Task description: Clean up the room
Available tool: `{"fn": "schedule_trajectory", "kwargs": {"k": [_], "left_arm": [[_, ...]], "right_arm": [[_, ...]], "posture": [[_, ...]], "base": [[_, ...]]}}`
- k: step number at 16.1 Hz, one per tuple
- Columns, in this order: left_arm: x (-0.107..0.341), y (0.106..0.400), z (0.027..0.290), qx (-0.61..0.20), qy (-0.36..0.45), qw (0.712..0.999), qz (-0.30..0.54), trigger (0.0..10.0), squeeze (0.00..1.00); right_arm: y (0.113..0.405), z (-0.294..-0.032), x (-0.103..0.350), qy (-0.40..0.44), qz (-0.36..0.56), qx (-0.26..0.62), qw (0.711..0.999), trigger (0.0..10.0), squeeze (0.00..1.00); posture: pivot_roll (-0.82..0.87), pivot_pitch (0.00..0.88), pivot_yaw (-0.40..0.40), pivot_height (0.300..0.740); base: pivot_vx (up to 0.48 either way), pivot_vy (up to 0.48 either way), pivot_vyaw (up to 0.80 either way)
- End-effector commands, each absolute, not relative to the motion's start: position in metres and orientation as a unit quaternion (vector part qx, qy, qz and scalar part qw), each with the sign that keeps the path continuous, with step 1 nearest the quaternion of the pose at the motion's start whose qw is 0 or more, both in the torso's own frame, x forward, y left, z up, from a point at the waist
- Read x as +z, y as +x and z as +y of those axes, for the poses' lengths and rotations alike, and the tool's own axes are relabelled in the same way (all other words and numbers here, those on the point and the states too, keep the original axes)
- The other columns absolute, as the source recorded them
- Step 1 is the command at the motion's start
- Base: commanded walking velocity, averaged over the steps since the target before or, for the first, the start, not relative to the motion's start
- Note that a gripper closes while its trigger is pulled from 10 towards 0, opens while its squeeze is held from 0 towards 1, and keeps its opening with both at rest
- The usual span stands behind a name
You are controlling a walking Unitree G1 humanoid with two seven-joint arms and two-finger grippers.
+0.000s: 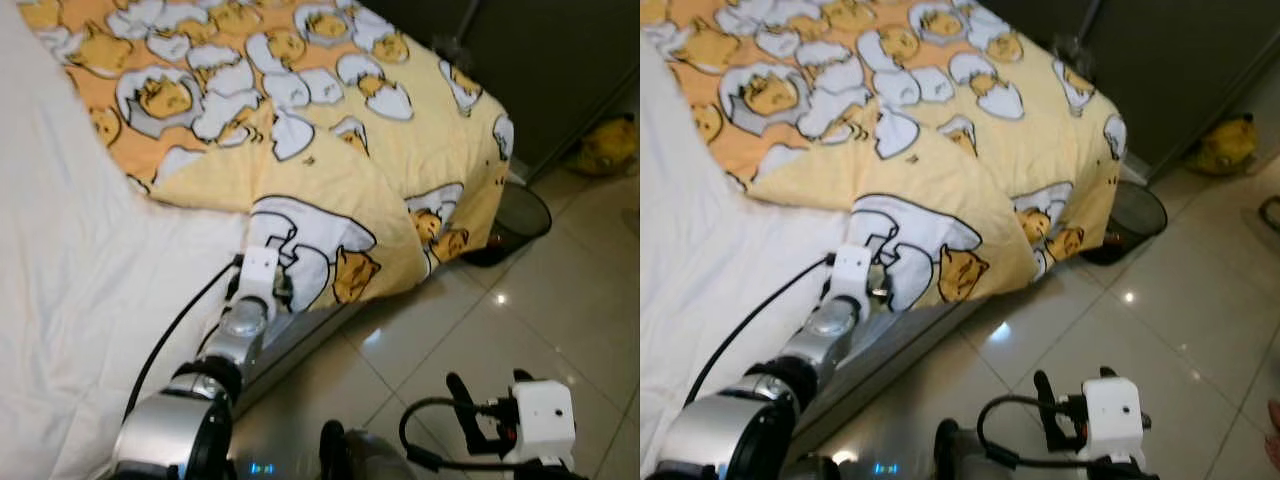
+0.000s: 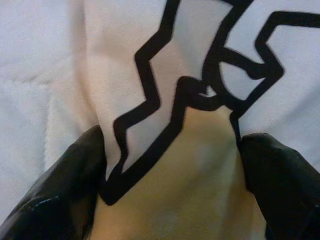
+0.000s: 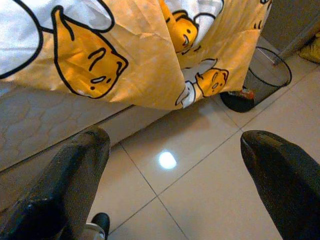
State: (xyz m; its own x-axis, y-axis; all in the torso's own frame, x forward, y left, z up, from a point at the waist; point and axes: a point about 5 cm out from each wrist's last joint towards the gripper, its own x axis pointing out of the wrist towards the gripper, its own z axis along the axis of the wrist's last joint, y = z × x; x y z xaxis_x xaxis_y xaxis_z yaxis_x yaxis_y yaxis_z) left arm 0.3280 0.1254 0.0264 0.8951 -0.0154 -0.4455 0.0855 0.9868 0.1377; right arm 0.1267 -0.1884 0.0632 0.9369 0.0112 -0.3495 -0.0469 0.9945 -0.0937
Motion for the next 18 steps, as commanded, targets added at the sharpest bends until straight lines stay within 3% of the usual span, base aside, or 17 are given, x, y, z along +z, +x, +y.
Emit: {"fn": "schedule_trajectory", "kwargs": {"k": [1,6,9,11,14,16,18], "left_arm": [[0.017,0.321,0.127,-0.015,0.075,0.964,0.255,0.0,0.0],[0.012,0.317,0.138,-0.007,0.041,0.962,0.271,0.0,0.0],[0.004,0.312,0.135,-0.045,0.013,0.947,0.318,0.0,0.0],[0.004,0.312,0.133,-0.055,0.011,0.945,0.322,0.0,0.0],[0.002,0.309,0.131,-0.084,0.068,0.941,0.321,0.0,0.0],[0.003,0.309,0.131,-0.118,0.153,0.935,0.298,0.0,0.0],[0.004,0.311,0.133,-0.122,0.173,0.934,0.289,0.0,0.0]], "right_arm": [[0.125,-0.194,0.065,-0.058,0.183,0.008,0.981,10.0,0.0],[0.137,-0.195,0.062,-0.06,0.185,0.006,0.981,10.0,0.0],[0.171,-0.201,0.061,-0.052,0.163,-0.011,0.985,10.0,0.0],[0.18,-0.203,0.062,-0.045,0.154,-0.022,0.987,10.0,0.0],[0.195,-0.2,0.046,-0.04,0.165,-0.012,0.985,10.0,0.0],[0.22,-0.196,0.052,-0.04,0.136,-0.011,0.99,10.0,0.0],[0.23,-0.197,0.053,-0.04,0.126,-0.018,0.991,10.0,0.0]], "posture": [[-0.25,0.22,-0.12,0.728],[-0.22,0.186,-0.117,0.728],[-0.2,0.063,-0.087,0.728],[-0.19,0.058,-0.081,0.728],[-0.14,0.0,-0.067,0.728],[-0.14,0.0,-0.044,0.728],[-0.13,0.0,-0.041,0.728]], "base": [[0.0,0.0,0.0],[0.0,0.0,0.0],[0.0,0.0,0.0],[0.0,0.0,0.0],[0.0,0.0,0.0],[0.0,0.0,0.0],[0.0,0.0,0.0]]}}
